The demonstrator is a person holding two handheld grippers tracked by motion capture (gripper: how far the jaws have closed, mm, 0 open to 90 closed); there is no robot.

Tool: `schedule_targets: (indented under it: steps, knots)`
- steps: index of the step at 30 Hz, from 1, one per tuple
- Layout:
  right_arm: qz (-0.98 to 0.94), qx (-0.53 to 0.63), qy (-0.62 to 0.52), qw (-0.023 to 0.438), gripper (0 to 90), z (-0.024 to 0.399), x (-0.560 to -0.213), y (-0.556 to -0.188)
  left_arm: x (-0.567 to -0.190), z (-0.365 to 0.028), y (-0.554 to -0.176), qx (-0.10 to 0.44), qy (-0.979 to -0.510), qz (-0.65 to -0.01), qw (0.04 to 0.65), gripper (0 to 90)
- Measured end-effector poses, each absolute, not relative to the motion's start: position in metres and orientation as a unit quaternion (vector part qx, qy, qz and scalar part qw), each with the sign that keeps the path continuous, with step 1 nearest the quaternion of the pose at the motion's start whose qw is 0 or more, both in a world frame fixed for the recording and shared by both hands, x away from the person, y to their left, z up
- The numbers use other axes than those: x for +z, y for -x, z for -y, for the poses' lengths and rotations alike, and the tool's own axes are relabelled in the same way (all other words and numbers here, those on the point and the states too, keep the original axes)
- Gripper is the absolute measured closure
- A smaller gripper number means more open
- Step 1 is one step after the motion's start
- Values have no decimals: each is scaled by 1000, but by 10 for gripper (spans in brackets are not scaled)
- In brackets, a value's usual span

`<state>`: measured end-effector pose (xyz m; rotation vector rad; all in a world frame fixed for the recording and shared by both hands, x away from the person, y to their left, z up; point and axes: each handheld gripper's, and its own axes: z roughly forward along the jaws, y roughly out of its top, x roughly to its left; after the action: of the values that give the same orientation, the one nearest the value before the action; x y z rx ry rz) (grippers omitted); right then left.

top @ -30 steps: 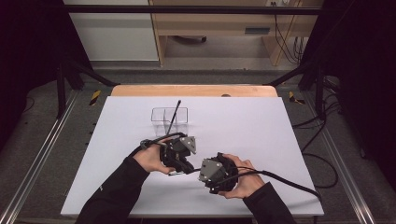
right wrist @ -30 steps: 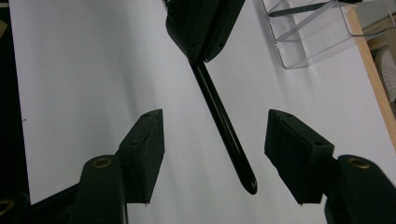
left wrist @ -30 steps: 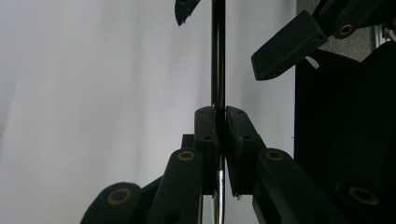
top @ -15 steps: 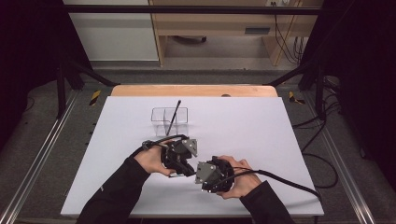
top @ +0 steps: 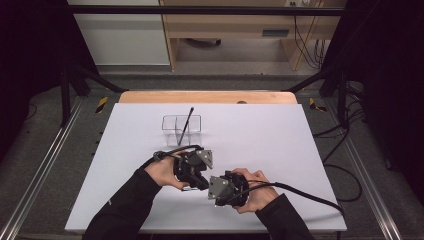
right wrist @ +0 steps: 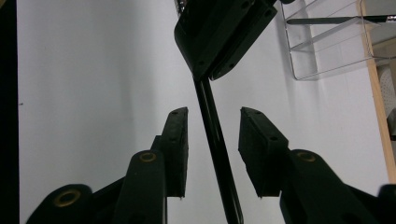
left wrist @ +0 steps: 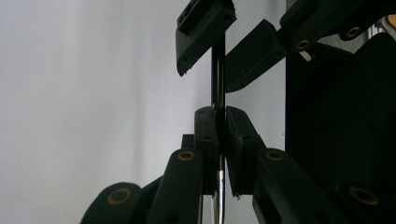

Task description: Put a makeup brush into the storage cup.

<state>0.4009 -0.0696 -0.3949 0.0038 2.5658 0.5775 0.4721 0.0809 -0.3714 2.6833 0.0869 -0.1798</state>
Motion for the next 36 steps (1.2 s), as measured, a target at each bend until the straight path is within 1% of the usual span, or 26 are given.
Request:
schedule_targets:
  steps: [9, 16, 26, 31, 32, 36]
  knots:
    - [-945, 198, 7, 260, 703, 67, -398, -401, -371, -80, -470, -69, -971, -31, 225, 834]
    - [-947, 195, 14, 256, 786, 66, -400, -402, -372, -80, -470, -69, -972, -31, 223, 834]
    - [-948, 201, 21, 247, 817, 68, -399, -403, -369, -83, -471, -68, -969, -30, 235, 831]
    - [-948, 204, 25, 241, 837, 68, -399, -402, -369, -85, -472, -65, -967, -31, 242, 813]
    - [-949, 207, 22, 236, 837, 68, -398, -403, -369, -85, -472, -63, -967, -32, 244, 769]
    - [-952, 206, 19, 225, 838, 69, -398, -404, -370, -88, -474, -57, -965, -35, 252, 682]
